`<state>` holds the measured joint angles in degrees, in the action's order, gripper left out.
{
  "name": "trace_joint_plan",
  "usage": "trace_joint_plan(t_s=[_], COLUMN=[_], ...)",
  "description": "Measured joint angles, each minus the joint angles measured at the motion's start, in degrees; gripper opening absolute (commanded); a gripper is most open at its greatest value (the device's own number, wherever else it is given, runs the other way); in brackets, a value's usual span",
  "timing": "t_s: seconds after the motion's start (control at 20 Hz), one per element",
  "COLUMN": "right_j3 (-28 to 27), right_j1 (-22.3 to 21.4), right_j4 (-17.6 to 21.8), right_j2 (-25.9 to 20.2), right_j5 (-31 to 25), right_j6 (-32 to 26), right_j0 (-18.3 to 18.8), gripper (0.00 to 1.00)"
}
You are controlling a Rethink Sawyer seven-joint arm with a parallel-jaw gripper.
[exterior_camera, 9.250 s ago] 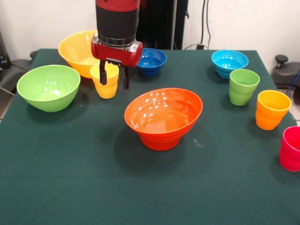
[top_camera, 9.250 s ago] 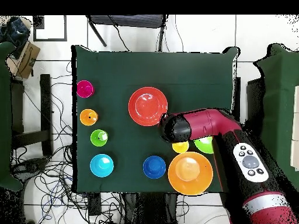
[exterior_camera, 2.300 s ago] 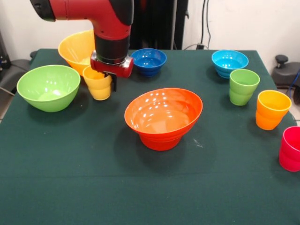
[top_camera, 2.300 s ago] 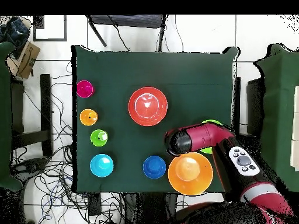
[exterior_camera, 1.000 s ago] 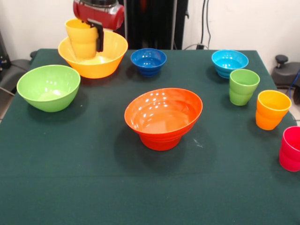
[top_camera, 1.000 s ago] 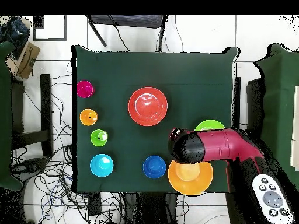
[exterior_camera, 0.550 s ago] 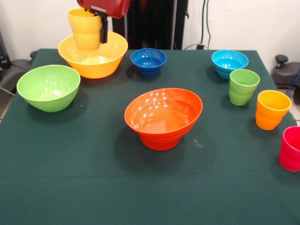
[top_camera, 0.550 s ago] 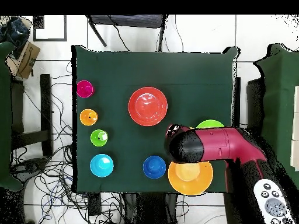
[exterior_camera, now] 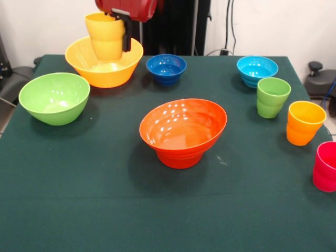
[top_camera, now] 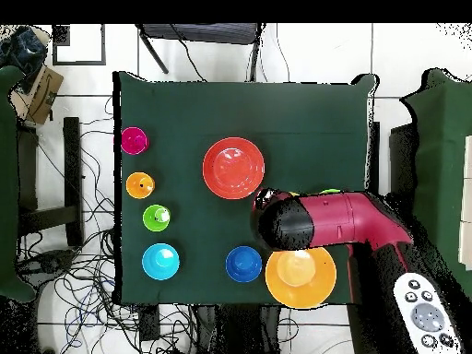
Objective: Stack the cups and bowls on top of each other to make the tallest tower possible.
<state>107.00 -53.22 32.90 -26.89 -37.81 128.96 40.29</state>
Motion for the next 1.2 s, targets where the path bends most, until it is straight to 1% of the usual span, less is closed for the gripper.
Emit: trace_joint_plan(t_s=[0.2, 0.55, 0.85, 0.9, 1.1, 1.2], right_j3=[-2.0, -9.1, -14.0, -15.4, -16.2, -15.4], right_j1=[1.9, 7.1, 10.1, 10.8, 11.0, 10.2], right_j4=[0.0, 0.1, 0.1, 0.1, 0.0, 0.0], right_j2=[-0.3, -1.1, -1.6, -1.7, -1.8, -2.0], right_j5=[0.0, -0.2, -1.8, -2.9, -3.7, -3.8], right_j6=[0.0, 0.0, 0.0, 0.0, 0.0, 0.0], right_j0=[-0.2, -1.4, -2.5, -3.1, -3.7, -3.8], gripper=[0.00, 0.00, 0.00, 0.00, 0.00, 0.00])
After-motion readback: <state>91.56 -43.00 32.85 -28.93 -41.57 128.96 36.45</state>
